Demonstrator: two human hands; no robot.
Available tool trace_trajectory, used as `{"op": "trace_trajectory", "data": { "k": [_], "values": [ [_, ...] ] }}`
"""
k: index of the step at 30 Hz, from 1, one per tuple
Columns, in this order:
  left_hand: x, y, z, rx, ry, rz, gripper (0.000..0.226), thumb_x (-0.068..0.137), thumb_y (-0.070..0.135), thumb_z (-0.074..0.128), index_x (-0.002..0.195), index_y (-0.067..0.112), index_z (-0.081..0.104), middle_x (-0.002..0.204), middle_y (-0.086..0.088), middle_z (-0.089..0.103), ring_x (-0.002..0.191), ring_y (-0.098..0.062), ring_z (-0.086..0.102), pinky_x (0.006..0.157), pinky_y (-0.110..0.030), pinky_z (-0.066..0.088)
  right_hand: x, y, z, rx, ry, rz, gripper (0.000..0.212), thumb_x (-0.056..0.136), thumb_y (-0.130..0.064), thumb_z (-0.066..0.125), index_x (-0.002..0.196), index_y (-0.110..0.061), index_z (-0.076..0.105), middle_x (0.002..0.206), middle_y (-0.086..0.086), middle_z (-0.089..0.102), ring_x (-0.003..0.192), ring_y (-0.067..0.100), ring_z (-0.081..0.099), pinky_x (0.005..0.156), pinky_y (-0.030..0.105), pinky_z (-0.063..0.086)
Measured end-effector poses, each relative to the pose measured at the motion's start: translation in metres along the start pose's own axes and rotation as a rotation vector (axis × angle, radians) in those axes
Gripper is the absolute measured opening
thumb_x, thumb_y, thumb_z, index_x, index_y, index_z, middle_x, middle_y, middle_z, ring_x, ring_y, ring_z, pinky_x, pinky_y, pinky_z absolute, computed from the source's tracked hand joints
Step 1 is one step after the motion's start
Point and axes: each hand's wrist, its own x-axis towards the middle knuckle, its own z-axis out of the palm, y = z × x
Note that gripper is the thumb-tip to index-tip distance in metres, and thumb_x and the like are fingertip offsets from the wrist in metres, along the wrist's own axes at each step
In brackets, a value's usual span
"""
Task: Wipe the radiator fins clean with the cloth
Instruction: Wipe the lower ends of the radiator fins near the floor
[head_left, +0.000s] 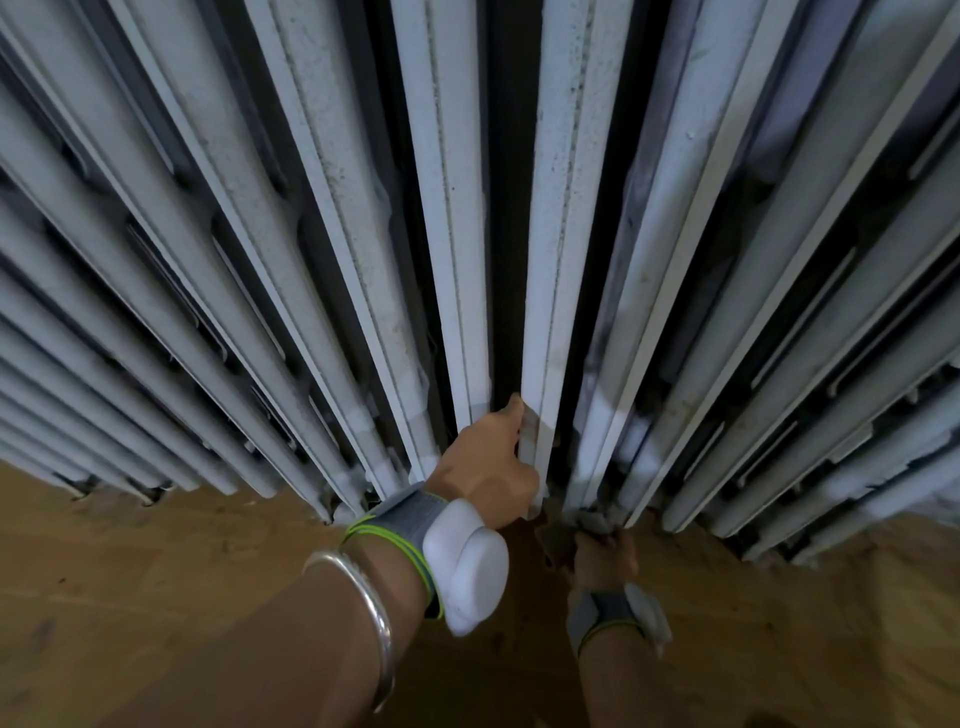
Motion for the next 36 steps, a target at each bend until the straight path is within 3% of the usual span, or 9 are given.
{"op": "trace_trajectory", "data": {
  "k": [4,9,14,17,20,25,29,31,36],
  "values": [
    [-0.001,0.003,0.0,-0.001,-0.016,0.022,0.083,0.078,0.01,0.05,0.151,0.015,0.012,0.147,-0.015,0.037,0.135,-0.031,0.037,0.11,-0.045,0.035,-0.006,-0.009,0.008,0.397,0.025,0.21,0.033,0.09,0.001,0.056,0.12,-0.013,0.056,0.109,0.015,0.058,0.099,0.037,0.057,0.079,0.047,0.052],
    [-0.002,0.006,-0.001,0.003,-0.027,0.03,0.092,0.066,0.02,0.045,0.151,0.015,0.012,0.149,-0.014,0.034,0.137,-0.03,0.035,0.112,-0.044,0.033,-0.029,-0.031,0.012,0.527,0.075,0.099,0.027,0.089,0.002,0.056,0.113,-0.01,0.059,0.094,0.012,0.062,0.08,0.031,0.061,0.073,0.042,0.053],
    [-0.004,0.008,-0.004,0.013,-0.054,0.018,0.096,0.061,0.022,0.044,0.151,0.015,0.01,0.15,-0.013,0.032,0.138,-0.03,0.032,0.113,-0.042,0.031,-0.052,-0.054,0.009,0.598,0.037,-0.003,0.026,0.085,0.004,0.061,0.083,-0.021,0.058,0.086,0.008,0.062,0.091,0.033,0.061,0.08,0.044,0.054],
    [-0.003,0.008,-0.004,0.024,-0.048,-0.012,0.081,0.081,0.006,0.051,0.151,0.015,0.013,0.15,-0.01,0.033,0.137,-0.03,0.034,0.112,-0.042,0.032,-0.059,-0.061,0.008,0.652,0.035,-0.051,0.02,0.083,0.007,0.061,0.091,-0.012,0.059,0.1,0.017,0.065,0.099,0.037,0.062,0.083,0.049,0.054],
    [-0.004,0.008,-0.006,0.029,-0.068,0.003,0.091,0.068,0.015,0.048,0.151,0.015,0.011,0.151,-0.011,0.031,0.138,-0.031,0.033,0.113,-0.043,0.032,-0.069,-0.069,0.008,0.706,0.026,-0.117,0.025,0.084,0.007,0.061,0.105,-0.005,0.063,0.111,0.019,0.065,0.103,0.037,0.062,0.085,0.047,0.054],
    [-0.006,0.01,-0.006,0.019,-0.044,0.007,0.085,0.068,0.026,0.041,0.149,0.01,0.019,0.145,-0.015,0.04,0.133,-0.032,0.039,0.11,-0.047,0.035,-0.092,-0.091,-0.009,0.565,0.087,-0.464,0.021,0.087,0.0,0.062,0.105,-0.011,0.063,0.106,0.013,0.064,0.1,0.026,0.062,0.089,0.036,0.053],
    [-0.004,0.008,-0.004,0.018,-0.044,-0.016,0.077,0.085,0.0,0.044,0.151,0.015,0.008,0.15,-0.015,0.033,0.135,-0.032,0.037,0.11,-0.046,0.035,-0.099,-0.11,-0.015,0.267,0.278,-1.03,0.023,0.087,-0.007,0.063,0.109,-0.014,0.062,0.114,0.007,0.055,0.102,0.009,0.054,0.089,0.021,0.046],
    [-0.007,0.01,-0.004,0.015,-0.043,-0.002,0.082,0.078,0.01,0.045,0.151,0.017,0.008,0.149,-0.015,0.034,0.135,-0.032,0.038,0.11,-0.047,0.036,-0.091,-0.112,-0.015,0.094,0.296,-1.22,0.026,0.084,-0.001,0.057,0.109,-0.004,0.063,0.115,0.009,0.047,0.105,0.005,0.047,0.092,0.012,0.04],
    [-0.012,0.014,-0.003,0.044,-0.02,0.024,0.094,0.062,0.023,0.04,0.151,0.016,0.011,0.147,-0.017,0.037,0.134,-0.032,0.039,0.109,-0.045,0.036,-0.074,-0.106,-0.013,-0.004,0.284,-1.304,0.027,0.08,0.01,0.053,0.105,0.005,0.062,0.109,0.026,0.048,0.106,0.013,0.045,0.094,0.011,0.035]
  ]
}}
